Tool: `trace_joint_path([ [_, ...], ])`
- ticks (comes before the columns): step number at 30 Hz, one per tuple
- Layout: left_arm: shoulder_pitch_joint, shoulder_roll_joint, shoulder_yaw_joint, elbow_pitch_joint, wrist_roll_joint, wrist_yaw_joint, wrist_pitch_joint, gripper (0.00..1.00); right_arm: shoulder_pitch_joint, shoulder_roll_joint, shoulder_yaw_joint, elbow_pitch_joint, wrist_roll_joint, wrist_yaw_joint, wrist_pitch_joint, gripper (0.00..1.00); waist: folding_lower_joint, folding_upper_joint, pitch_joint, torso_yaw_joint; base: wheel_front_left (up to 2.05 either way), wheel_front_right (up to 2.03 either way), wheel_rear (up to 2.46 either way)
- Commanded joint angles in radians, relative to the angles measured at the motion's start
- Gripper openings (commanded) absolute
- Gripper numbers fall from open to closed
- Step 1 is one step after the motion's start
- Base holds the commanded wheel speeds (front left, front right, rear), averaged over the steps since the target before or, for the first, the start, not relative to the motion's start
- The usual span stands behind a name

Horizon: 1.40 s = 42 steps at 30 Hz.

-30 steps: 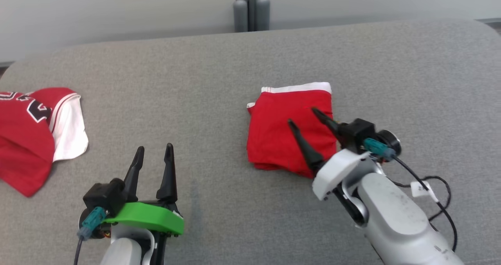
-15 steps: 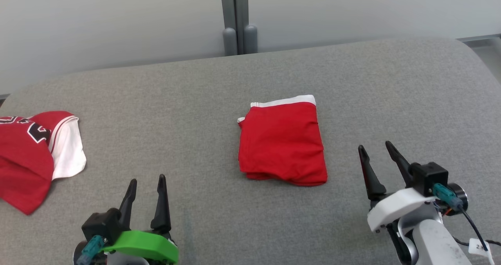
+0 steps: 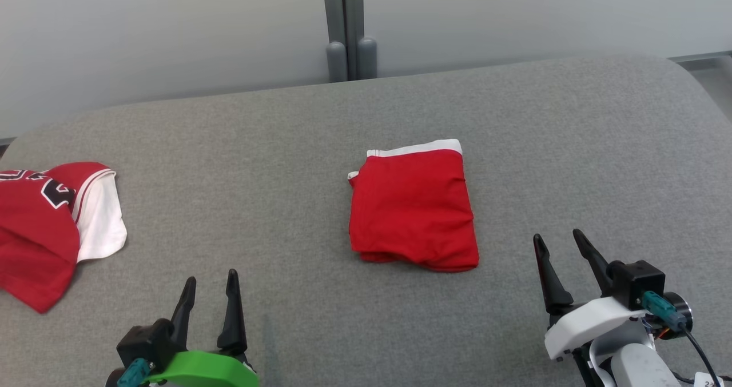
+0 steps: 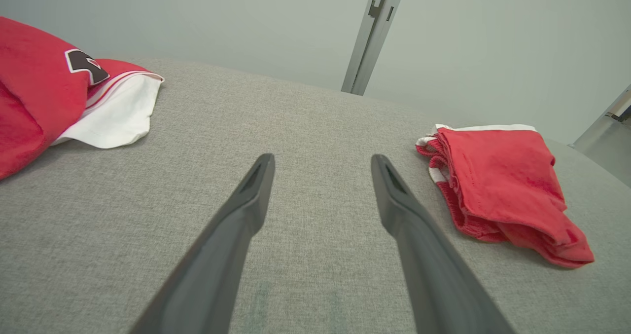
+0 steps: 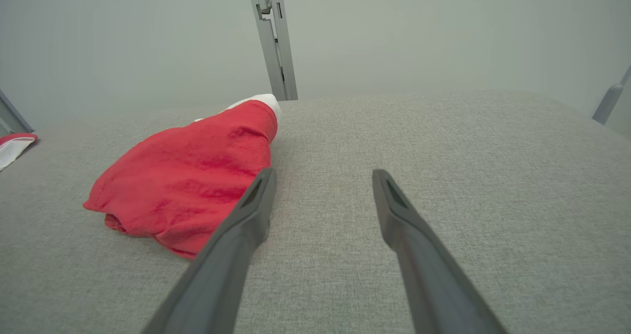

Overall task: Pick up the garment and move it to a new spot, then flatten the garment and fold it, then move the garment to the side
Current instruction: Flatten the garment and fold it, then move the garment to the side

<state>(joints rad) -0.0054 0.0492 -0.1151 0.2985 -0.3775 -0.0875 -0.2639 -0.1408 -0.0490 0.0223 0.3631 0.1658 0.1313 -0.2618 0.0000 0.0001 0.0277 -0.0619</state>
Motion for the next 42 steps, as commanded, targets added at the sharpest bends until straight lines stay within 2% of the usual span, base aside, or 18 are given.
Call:
trace_joint_path([
  [1, 0.004, 0.003, 0.000, -0.001, 0.000, 0.003, -0.001, 1.00, -0.009, -0.003, -0.002, -0.005, -0.007, -0.001, -0.004, 1.00, 0.0000, -0.0001, 0.001, 0.001, 0.00, 0.00, 0.00],
  [11, -0.005, 0.003, -0.003, 0.006, -0.001, 0.000, -0.001, 1.00, -0.011, -0.003, 0.005, 0.007, -0.011, -0.001, -0.004, 1.00, 0.0000, -0.0001, 0.003, 0.011, 0.00, 0.00, 0.00],
  [16, -0.016, 0.003, -0.009, 0.008, 0.002, -0.004, -0.001, 1.00, -0.065, -0.003, 0.014, 0.049, -0.045, -0.001, -0.004, 1.00, 0.0000, -0.0001, 0.011, 0.027, 0.00, 0.00, 0.00],
  [20, -0.028, 0.003, -0.016, 0.005, 0.006, -0.005, -0.001, 1.00, -0.151, -0.003, 0.018, 0.089, -0.078, -0.001, 0.047, 1.00, 0.0000, -0.0001, 0.026, 0.045, 0.00, 0.00, 0.00],
  [25, -0.047, 0.003, -0.028, 0.005, 0.006, -0.007, -0.001, 1.00, -0.291, -0.013, 0.012, 0.171, -0.112, -0.001, 0.178, 1.00, 0.0000, -0.0001, 0.063, 0.085, 0.00, 0.00, 0.00],
  [33, -0.079, 0.003, -0.046, 0.005, -0.017, -0.001, -0.001, 1.00, -0.418, -0.052, 0.040, 0.300, -0.035, -0.001, 0.288, 1.00, 0.0000, -0.0001, 0.129, 0.157, 0.00, 0.00, 0.00],
  [42, -0.101, 0.003, -0.050, -0.007, -0.020, 0.000, -0.001, 1.00, -0.474, -0.061, 0.094, 0.411, 0.061, -0.001, 0.319, 1.00, 0.0000, -0.0001, 0.182, 0.198, 0.00, 0.00, 0.00],
])
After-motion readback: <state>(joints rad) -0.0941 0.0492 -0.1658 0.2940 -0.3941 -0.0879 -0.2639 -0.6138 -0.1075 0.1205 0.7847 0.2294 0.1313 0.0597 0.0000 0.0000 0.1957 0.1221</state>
